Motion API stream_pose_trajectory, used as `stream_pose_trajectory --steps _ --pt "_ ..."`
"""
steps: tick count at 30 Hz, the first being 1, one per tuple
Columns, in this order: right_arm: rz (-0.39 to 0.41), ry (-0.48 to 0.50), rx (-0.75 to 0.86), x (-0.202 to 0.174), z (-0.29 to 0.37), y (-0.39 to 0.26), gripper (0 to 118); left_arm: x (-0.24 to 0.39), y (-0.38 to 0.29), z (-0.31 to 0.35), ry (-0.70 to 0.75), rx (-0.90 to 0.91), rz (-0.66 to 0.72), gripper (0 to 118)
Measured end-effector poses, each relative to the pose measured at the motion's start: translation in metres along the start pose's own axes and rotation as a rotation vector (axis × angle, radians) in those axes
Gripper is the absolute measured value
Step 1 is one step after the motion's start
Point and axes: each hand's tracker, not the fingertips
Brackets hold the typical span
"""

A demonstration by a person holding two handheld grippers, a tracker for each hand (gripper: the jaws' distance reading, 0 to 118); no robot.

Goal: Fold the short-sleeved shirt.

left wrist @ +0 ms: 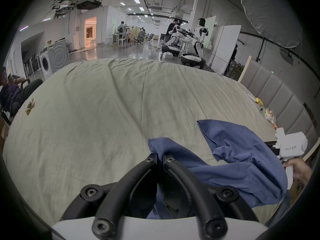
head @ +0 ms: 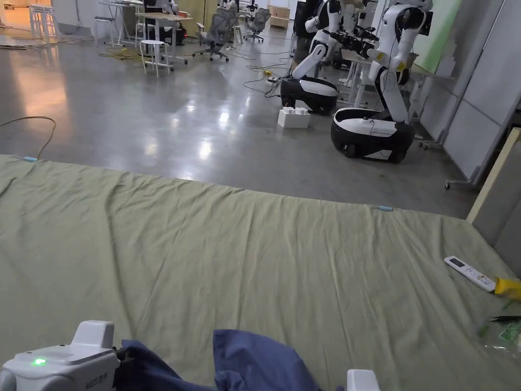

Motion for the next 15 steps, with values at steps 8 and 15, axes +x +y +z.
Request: stream_pose_trajectory --steps 8,15 --pt "-0.034 -0.054 0.191 0.0 0.065 0.0 5 0.001 -0.002 0.033 -0.006 0.056 0.03 6" --pt "-0.079 -0.099 0.429 0.003 0.16 0.019 5 0.008 0.024 0.082 -0.016 0.164 0.001 6"
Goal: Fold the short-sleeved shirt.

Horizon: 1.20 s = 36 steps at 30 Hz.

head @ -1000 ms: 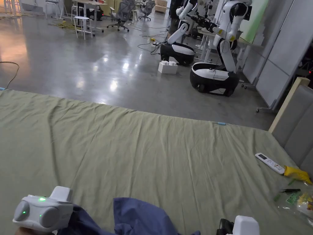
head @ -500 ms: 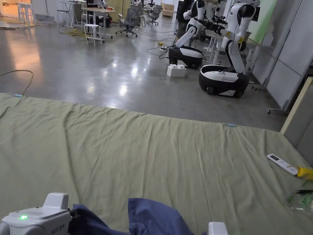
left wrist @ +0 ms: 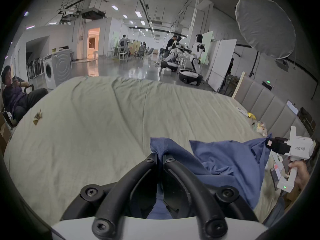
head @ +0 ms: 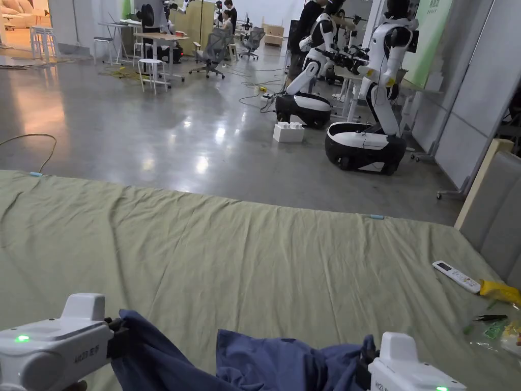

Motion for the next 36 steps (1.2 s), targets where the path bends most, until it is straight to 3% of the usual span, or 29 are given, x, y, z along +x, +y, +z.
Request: stream_pose_trajectory --steps 3,6,21,27,36 --pt "-0.035 -0.009 0.062 0.008 0.027 0.02 5 -0.005 0.015 0.016 0.006 0.046 -0.009 6" --pt "-0.006 -0.038 0.135 0.019 0.045 0.037 5 -0.012 0.031 0.036 0.019 0.094 -0.005 6" --pt "-0.021 -0.118 0.327 0.052 0.123 0.142 5 -0.071 0.124 0.12 0.157 0.273 0.044 6" --pt "0.066 -0.135 0.397 0.046 0.125 0.179 5 -0.073 0.156 0.123 0.186 0.306 0.03 6" --pt "0.043 -0.175 0.407 0.051 0.102 0.235 5 -0.072 0.2 0.108 0.222 0.317 0.009 6"
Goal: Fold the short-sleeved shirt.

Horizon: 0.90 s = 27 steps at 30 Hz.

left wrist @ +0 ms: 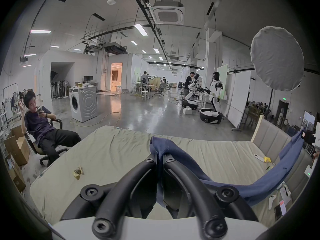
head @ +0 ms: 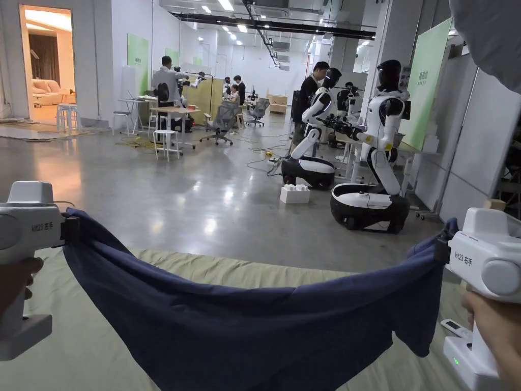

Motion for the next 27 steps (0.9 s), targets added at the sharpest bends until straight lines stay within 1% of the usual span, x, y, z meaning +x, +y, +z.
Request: stream_pose_trajectory --steps 3,6,8,12,15,20,24,25,27 --pt "0.006 -0.012 0.014 -0.002 -0.015 0.019 5 0.001 0.013 -0.012 0.007 0.004 -0.004 6" --pt "0.016 -0.009 0.045 -0.007 -0.018 0.037 5 0.002 0.026 -0.022 0.013 0.017 0.022 6" --pt "0.04 -0.01 0.072 -0.009 -0.024 0.046 5 0.002 0.034 -0.029 0.022 0.026 0.021 6" --pt "0.021 -0.014 0.061 -0.01 -0.027 0.049 5 0.006 0.04 -0.037 0.015 0.032 0.02 6" --pt "0.029 -0.01 0.059 -0.011 -0.027 0.034 5 0.012 0.028 -0.038 0.02 0.023 -0.025 6" --pt "0.023 0.001 0.007 -0.01 -0.015 -0.007 5 0.011 -0.011 -0.033 0.0 -0.008 -0.037 6" --pt "0.05 0.008 -0.039 -0.005 0.005 -0.055 5 0.002 -0.06 -0.02 -0.012 -0.045 -0.045 6" --pt "0.03 0.015 -0.087 0.002 0.001 -0.074 5 0.0 -0.074 -0.015 -0.02 -0.069 -0.051 6" --pt "0.042 0.008 -0.101 0.006 0.014 -0.098 5 -0.007 -0.101 0.0 -0.031 -0.094 -0.04 6"
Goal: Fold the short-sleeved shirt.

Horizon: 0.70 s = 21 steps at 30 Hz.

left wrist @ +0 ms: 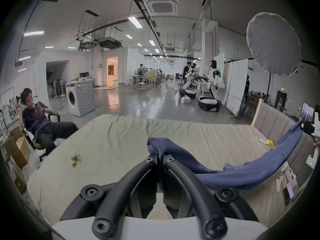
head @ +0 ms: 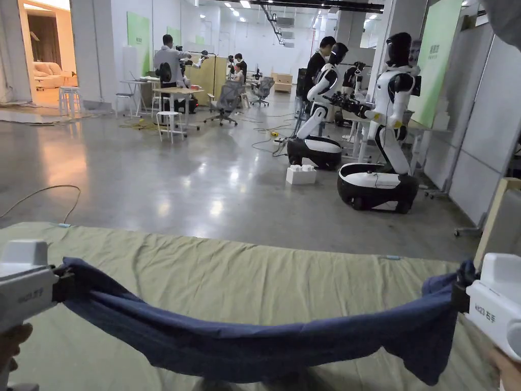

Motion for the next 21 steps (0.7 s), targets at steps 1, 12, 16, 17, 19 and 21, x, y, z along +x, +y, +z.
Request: stream_pose_trajectory --steps 1,12,16,17,19,21 --pt "-0.024 0.008 -0.041 0.002 0.005 -0.015 5 -0.003 -0.016 0.007 0.006 -0.012 0.01 6" --pt "-0.008 -0.007 -0.22 0.002 0.076 -0.146 5 -0.031 -0.164 0.052 0.026 -0.242 0.032 6" --pt "0.046 -0.015 -0.253 -0.006 0.094 -0.176 5 -0.038 -0.194 0.059 0.043 -0.312 0.053 6" --pt "0.056 -0.017 -0.271 -0.007 0.096 -0.183 5 -0.039 -0.2 0.06 0.053 -0.333 0.068 6" --pt "0.051 -0.024 -0.299 -0.014 0.107 -0.192 5 -0.041 -0.209 0.059 0.061 -0.355 0.09 6" --pt "0.038 -0.023 -0.336 -0.014 0.107 -0.205 5 -0.035 -0.217 0.062 0.07 -0.389 0.078 6"
